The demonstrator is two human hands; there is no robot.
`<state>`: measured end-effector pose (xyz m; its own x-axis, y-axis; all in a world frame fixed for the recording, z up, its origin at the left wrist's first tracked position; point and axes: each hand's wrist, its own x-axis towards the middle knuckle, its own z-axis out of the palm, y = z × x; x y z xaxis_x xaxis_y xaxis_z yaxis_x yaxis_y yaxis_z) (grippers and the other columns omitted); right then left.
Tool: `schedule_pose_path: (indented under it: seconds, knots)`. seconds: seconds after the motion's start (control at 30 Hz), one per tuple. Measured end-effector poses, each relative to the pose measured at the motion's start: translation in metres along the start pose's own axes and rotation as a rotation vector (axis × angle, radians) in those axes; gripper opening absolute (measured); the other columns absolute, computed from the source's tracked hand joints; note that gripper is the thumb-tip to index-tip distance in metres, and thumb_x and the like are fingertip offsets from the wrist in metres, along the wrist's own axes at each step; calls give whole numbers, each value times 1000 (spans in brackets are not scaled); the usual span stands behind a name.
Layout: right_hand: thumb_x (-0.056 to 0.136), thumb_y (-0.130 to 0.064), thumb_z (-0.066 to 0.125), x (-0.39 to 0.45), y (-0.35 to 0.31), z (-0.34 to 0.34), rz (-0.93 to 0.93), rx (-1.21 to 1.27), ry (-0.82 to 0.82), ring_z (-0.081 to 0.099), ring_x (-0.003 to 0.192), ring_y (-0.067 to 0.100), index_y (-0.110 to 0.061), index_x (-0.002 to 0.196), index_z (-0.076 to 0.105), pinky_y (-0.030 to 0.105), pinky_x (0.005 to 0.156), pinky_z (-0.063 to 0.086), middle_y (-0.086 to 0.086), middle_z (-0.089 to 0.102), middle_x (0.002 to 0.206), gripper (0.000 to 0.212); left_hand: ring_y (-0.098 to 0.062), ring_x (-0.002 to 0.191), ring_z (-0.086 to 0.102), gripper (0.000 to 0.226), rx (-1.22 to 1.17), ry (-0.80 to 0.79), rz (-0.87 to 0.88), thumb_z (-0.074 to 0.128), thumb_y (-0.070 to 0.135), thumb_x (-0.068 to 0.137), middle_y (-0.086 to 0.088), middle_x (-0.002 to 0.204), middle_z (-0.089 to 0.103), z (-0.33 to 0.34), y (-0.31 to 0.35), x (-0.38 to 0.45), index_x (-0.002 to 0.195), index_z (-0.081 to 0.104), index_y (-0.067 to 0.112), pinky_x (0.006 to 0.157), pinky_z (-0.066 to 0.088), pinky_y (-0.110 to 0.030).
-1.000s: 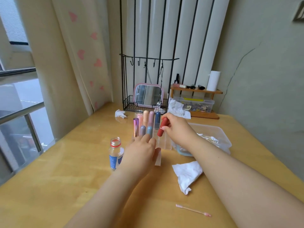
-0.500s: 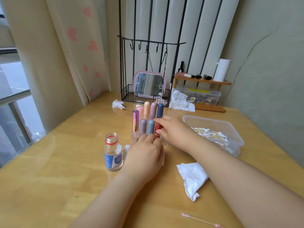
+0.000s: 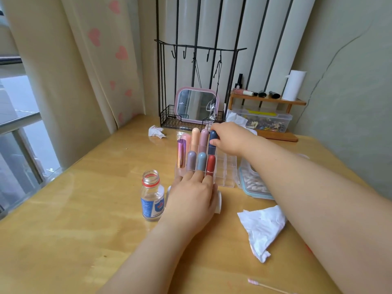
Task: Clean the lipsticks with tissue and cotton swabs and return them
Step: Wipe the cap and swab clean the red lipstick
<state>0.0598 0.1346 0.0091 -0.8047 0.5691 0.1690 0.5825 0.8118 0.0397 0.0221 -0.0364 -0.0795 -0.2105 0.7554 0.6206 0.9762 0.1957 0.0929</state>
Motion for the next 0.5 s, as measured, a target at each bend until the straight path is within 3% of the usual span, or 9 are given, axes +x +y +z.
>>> schedule_pose_path:
  seconds: [0.1,0.3,0.4,0.5]
  knots:
    - [96,-24,52,3,1,-1,17,43,-11,53,100,30,-5,109,50,34,74,39,15,56,113,23,-27,62,58,33,-24,-9,-10,36,30,83,-2,65,58,1,0,-1,66,60,14,55,46,-32]
    - [94,-24,56,-11,9,-44,56,202,113,48,90,19,-14,115,53,28,74,35,4,55,106,24,-32,71,61,27,-55,16,-17,45,25,83,-5,74,62,-2,0,0,89,65,8,60,49,-37]
    - [93,-28,57,-38,11,-71,35,186,124,49,87,17,-17,114,55,28,72,36,0,55,100,24,-40,80,60,16,-199,67,-64,55,20,83,-9,80,61,-10,4,5,92,60,7,64,49,-43]
    - [92,-30,58,-82,3,-86,10,229,105,51,81,15,-23,105,55,28,68,37,-3,56,94,16,-31,84,57,20,-404,105,-104,50,28,88,-6,89,59,-25,16,11,94,55,10,69,45,-38]
